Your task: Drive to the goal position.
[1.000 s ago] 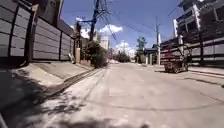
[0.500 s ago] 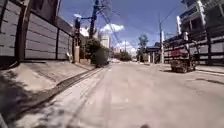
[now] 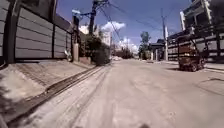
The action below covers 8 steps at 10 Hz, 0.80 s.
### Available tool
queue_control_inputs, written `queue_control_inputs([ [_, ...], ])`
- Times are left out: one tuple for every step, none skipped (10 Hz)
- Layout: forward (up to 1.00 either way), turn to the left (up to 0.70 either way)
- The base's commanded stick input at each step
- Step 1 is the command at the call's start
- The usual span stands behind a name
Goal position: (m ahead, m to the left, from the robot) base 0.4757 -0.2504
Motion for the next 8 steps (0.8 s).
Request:
queue_control_inputs([
  [1.0, 0.0],
  [1.0, 0.0],
  [1.0, -0.17],
  [1.0, -0.27],
  [1.0, -0.19],
  [1.0, -0.04],
  [1.0, 0.0],
  [1.0, 0.0],
])
